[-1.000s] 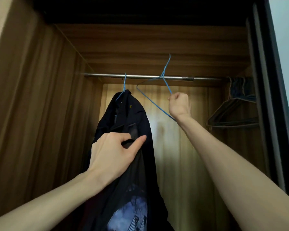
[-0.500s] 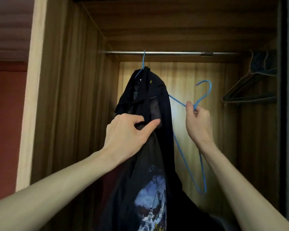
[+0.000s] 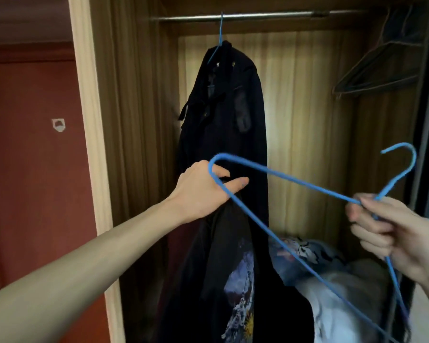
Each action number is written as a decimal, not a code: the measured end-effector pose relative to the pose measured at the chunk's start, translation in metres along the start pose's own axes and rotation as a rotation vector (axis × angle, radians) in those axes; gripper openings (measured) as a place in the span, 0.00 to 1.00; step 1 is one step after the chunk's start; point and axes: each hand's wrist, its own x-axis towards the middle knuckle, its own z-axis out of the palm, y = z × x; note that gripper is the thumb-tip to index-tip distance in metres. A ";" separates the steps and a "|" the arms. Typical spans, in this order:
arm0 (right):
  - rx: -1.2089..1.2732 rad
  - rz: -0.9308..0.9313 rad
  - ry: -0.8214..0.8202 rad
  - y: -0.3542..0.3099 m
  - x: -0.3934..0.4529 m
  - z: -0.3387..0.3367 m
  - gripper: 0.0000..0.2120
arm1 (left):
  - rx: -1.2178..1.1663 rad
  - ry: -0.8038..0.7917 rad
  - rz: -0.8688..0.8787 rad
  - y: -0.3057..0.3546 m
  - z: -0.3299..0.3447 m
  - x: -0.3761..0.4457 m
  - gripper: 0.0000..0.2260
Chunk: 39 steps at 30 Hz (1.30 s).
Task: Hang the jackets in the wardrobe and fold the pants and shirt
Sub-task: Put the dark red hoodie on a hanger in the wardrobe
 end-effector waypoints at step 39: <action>-0.342 -0.197 0.659 0.140 -0.045 0.160 0.12 | 0.617 -0.153 0.416 -0.034 0.023 -0.087 0.17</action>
